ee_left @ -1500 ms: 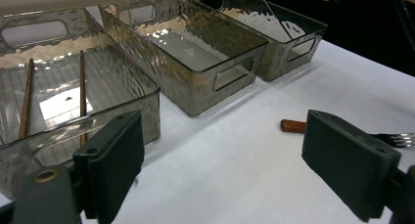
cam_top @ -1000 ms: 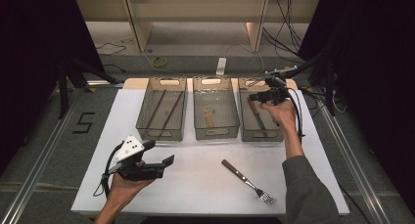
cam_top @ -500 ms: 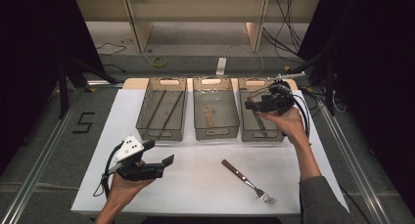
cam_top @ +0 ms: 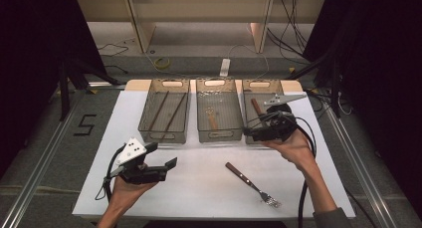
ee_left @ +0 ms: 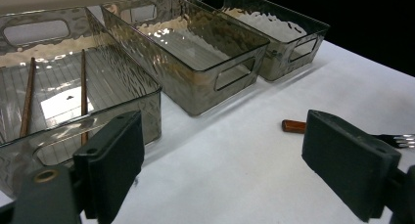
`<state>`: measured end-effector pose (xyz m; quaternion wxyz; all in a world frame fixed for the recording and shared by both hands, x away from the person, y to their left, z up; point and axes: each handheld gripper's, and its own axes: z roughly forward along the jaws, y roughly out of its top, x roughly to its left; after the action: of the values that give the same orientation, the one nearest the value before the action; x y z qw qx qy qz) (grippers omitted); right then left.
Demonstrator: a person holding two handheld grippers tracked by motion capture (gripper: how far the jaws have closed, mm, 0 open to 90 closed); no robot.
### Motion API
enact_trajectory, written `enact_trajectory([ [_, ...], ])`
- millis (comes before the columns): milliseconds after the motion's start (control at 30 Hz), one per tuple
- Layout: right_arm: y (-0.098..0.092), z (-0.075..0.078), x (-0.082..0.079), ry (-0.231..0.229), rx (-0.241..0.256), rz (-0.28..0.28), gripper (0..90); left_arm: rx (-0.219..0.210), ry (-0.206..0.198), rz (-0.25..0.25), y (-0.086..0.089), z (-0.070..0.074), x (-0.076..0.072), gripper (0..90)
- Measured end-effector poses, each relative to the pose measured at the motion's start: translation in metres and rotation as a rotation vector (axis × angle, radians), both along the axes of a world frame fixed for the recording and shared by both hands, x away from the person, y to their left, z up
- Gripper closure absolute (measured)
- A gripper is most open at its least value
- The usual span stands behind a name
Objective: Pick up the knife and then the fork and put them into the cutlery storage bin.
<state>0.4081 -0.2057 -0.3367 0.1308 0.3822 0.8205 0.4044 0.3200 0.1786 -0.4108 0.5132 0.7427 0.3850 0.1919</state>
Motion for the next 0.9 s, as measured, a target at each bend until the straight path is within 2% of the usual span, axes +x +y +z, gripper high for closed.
enact_trajectory([
  [233, 0.006, -0.004, -0.012, 0.009, -0.019, 0.025, 19.2, -0.009, -0.002, 0.002, 0.000, 0.000, -0.001, 15.4],
  [533, 0.014, -0.016, -0.020, 0.073, -0.073, 0.068, 21.2, -0.008, -0.002, 0.002, 0.000, 0.000, -0.001, 15.4],
  [900, 0.020, -0.038, -0.027, 0.161, -0.173, 0.122, 22.0, -0.007, -0.006, 0.001, 0.000, 0.001, -0.001, 15.4],
])
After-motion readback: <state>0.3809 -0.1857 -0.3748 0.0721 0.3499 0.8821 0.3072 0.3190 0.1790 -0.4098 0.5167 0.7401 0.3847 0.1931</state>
